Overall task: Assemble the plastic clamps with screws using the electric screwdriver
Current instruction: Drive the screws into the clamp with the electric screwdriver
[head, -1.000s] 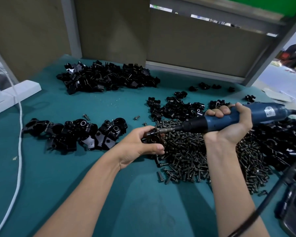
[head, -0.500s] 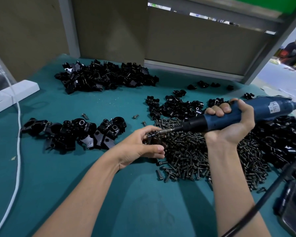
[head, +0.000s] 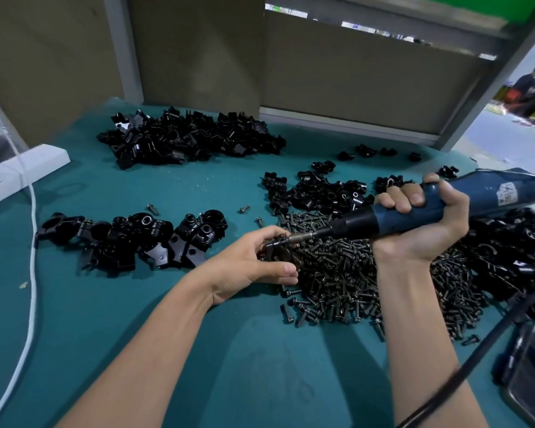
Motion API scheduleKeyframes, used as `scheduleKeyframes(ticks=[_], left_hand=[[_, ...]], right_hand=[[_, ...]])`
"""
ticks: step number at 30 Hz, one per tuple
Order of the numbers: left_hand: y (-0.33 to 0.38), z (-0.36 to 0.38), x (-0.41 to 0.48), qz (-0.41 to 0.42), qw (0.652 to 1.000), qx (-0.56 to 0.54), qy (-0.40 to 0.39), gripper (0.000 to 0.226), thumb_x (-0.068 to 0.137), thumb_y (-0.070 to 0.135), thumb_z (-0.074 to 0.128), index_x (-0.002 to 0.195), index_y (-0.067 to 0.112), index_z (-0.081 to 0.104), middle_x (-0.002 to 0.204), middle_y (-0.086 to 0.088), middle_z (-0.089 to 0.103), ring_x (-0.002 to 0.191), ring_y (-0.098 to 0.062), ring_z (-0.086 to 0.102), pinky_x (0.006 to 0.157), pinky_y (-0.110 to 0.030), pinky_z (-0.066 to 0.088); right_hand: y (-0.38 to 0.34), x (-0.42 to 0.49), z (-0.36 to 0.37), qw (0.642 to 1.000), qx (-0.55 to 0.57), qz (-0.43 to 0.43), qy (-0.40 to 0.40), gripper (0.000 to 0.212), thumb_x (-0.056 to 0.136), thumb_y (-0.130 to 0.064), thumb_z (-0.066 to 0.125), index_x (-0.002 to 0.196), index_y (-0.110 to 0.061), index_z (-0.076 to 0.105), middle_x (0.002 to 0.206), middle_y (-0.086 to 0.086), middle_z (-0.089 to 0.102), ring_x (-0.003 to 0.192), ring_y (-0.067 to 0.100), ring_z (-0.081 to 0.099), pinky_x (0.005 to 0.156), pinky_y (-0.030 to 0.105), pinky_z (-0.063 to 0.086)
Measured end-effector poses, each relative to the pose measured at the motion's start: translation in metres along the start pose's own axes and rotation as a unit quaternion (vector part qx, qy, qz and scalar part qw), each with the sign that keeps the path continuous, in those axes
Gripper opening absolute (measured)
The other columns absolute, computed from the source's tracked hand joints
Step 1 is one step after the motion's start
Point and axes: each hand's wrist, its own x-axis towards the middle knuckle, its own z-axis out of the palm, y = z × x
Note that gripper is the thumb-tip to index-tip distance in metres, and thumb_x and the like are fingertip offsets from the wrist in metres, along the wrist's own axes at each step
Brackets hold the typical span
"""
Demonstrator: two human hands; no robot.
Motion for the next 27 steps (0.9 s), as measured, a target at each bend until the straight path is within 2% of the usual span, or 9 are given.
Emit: scheduleKeyframes(ticks=[2,5,8,11,18,22,25,27], left_hand=[[-0.001,0.001,0.0,-0.003,1.0,0.005,0.001,0.056,0.071,0.006,0.077,0.123,0.013,0.059,0.114,-0.018,0.068,0.101,-0.035,0.071,0.092,-0.037,0.057],[-0.001,0.004,0.0,-0.014,1.0,-0.008,0.0,0.062,0.069,0.006,0.077,0.127,0.012,0.056,0.108,-0.013,0.071,0.101,-0.033,0.071,0.091,-0.036,0.057],[0.0,0.006,0.001,-0.006,1.0,-0.018,-0.003,0.052,0.069,0.007,0.078,0.118,0.011,0.062,0.094,-0.006,0.073,0.094,-0.029,0.073,0.083,-0.032,0.06],[0.003,0.007,0.001,0.01,1.0,-0.013,0.001,0.044,0.072,0.012,0.076,0.113,0.002,0.061,0.079,-0.001,0.072,0.083,-0.022,0.071,0.077,-0.031,0.061],[0.002,0.013,-0.001,0.011,1.0,0.012,0.001,0.039,0.076,0.008,0.075,0.111,-0.001,0.06,0.078,-0.005,0.071,0.08,-0.024,0.071,0.074,-0.032,0.061],[0.002,0.013,-0.001,0.016,0.999,0.025,0.022,0.031,0.081,0.001,0.073,0.109,0.001,0.061,0.079,-0.006,0.071,0.08,-0.024,0.071,0.076,-0.034,0.062],[0.002,0.014,0.001,0.038,0.996,0.063,0.052,0.03,0.08,0.002,0.075,0.107,0.006,0.062,0.09,-0.011,0.067,0.083,-0.025,0.073,0.08,-0.035,0.061],[0.001,0.015,0.002,0.06,0.991,0.098,0.067,0.028,0.08,0.002,0.076,0.102,0.012,0.062,0.096,-0.012,0.066,0.084,-0.023,0.074,0.078,-0.031,0.061]], right_hand=[[-0.001,0.0,-0.001,1.0,-0.002,-0.001,-0.003,0.008,0.077,-0.024,0.048,0.079,-0.017,0.051,0.053,-0.007,0.044,0.044,0.009,0.04,0.048,0.022,0.039],[-0.003,0.0,-0.003,0.999,-0.013,0.006,-0.035,0.009,0.078,-0.024,0.049,0.083,-0.018,0.053,0.054,-0.008,0.045,0.045,0.009,0.041,0.049,0.022,0.04],[-0.005,-0.001,-0.003,0.996,-0.021,0.019,-0.087,0.011,0.077,-0.024,0.056,0.087,-0.019,0.054,0.055,-0.008,0.046,0.046,0.009,0.044,0.052,0.023,0.041],[-0.005,-0.001,-0.001,0.991,-0.007,0.034,-0.126,0.029,0.065,-0.024,0.074,0.087,-0.018,0.056,0.056,-0.007,0.048,0.047,0.01,0.045,0.052,0.024,0.042],[-0.008,-0.002,0.002,0.992,0.002,0.023,-0.125,0.04,0.054,-0.024,0.082,0.083,-0.016,0.055,0.053,-0.006,0.044,0.043,0.01,0.042,0.048,0.022,0.04],[-0.006,-0.002,0.002,0.995,-0.004,0.013,-0.097,0.035,0.057,-0.024,0.078,0.082,-0.016,0.055,0.054,-0.006,0.045,0.044,0.01,0.042,0.048,0.022,0.039],[-0.004,-0.002,0.0,0.998,-0.015,-0.004,-0.054,0.012,0.074,-0.023,0.058,0.082,-0.017,0.052,0.054,-0.007,0.046,0.045,0.009,0.042,0.049,0.023,0.039],[-0.004,-0.003,-0.001,0.999,-0.019,-0.013,-0.025,0.006,0.079,-0.023,0.049,0.08,-0.018,0.051,0.054,-0.008,0.045,0.045,0.009,0.041,0.049,0.023,0.039]])
